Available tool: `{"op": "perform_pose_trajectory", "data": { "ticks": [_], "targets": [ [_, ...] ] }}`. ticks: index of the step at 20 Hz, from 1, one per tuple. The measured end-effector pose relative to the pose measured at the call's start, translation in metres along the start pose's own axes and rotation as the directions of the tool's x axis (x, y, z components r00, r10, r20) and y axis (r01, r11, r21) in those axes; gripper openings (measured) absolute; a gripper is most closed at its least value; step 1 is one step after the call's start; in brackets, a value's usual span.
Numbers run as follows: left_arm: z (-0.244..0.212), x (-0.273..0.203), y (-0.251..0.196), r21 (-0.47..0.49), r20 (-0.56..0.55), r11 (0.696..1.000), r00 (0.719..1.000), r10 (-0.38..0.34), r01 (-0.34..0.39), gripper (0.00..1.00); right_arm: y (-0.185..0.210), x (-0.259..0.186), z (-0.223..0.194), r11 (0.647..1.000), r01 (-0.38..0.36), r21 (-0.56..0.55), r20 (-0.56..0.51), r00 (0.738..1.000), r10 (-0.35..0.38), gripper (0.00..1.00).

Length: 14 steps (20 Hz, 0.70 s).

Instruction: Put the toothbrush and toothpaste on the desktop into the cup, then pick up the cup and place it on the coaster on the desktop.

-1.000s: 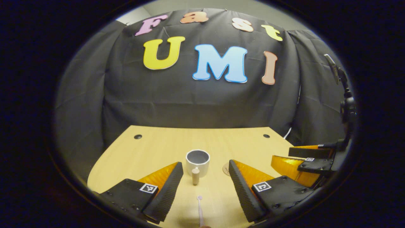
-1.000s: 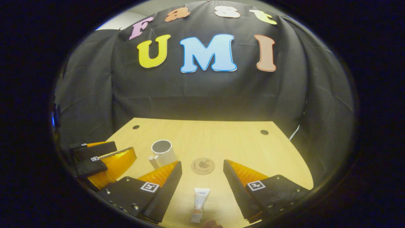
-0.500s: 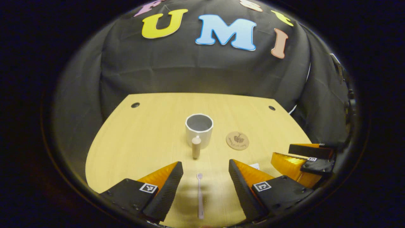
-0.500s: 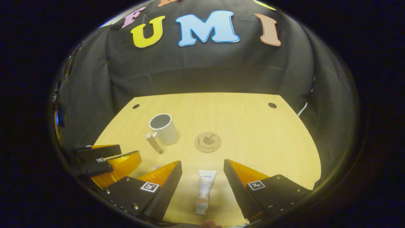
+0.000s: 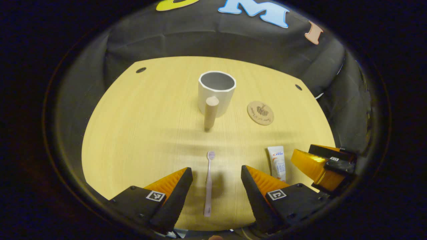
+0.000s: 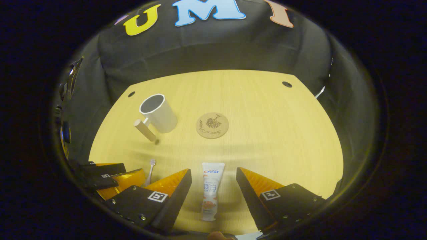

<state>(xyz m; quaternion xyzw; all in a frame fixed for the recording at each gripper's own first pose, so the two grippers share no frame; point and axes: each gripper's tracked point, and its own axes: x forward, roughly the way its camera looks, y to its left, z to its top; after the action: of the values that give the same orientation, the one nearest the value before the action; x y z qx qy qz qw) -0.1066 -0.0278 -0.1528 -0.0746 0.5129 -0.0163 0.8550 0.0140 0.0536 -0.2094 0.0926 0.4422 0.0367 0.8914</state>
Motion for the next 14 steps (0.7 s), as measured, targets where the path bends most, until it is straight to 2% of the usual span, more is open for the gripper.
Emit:
{"op": "perform_pose_trajectory", "data": {
  "ticks": [1, 2, 3, 8, 9, 10, 13, 14],
  "targets": [
    [-0.004, 0.000, 0.002, 0.008, -0.028, 1.000, 1.000, 0.012, -0.012, 0.95, 0.001, 0.003, -0.005, 1.000, -0.006, 0.006, -0.026, 1.000, 0.007, 0.86],
    [-0.008, -0.001, 0.002, 0.010, -0.054, 1.000, 0.998, 0.016, -0.015, 0.95, 0.001, 0.006, -0.010, 1.000, -0.011, 0.005, -0.049, 0.999, 0.011, 0.86],
    [-0.012, -0.001, 0.002, 0.005, -0.079, 1.000, 0.997, 0.017, -0.016, 1.00, 0.002, 0.009, -0.014, 1.000, -0.011, -0.003, -0.071, 0.997, 0.010, 0.86],
    [-0.033, 0.006, 0.003, -0.011, -0.182, 0.999, 0.983, 0.030, -0.032, 0.95, 0.006, 0.022, -0.037, 0.996, -0.015, -0.084, -0.166, 0.986, 0.001, 0.86],
    [-0.035, 0.007, 0.004, -0.011, -0.198, 0.999, 0.980, 0.033, -0.036, 1.00, 0.006, 0.024, -0.040, 0.995, -0.017, -0.094, -0.185, 0.983, -0.001, 0.86],
    [-0.039, 0.010, 0.007, -0.008, -0.213, 0.999, 0.976, 0.037, -0.040, 0.95, 0.008, 0.027, -0.044, 0.995, -0.020, -0.102, -0.200, 0.980, -0.001, 0.86],
    [-0.048, 0.016, 0.011, 0.012, -0.255, 0.999, 0.966, 0.047, -0.045, 1.00, 0.008, 0.033, -0.050, 0.993, -0.017, -0.117, -0.234, 0.972, -0.011, 0.87],
    [-0.051, 0.018, 0.011, 0.016, -0.267, 0.999, 0.963, 0.045, -0.042, 0.95, 0.008, 0.035, -0.053, 0.993, -0.015, -0.116, -0.244, 0.970, -0.014, 0.87]
  ]
}}
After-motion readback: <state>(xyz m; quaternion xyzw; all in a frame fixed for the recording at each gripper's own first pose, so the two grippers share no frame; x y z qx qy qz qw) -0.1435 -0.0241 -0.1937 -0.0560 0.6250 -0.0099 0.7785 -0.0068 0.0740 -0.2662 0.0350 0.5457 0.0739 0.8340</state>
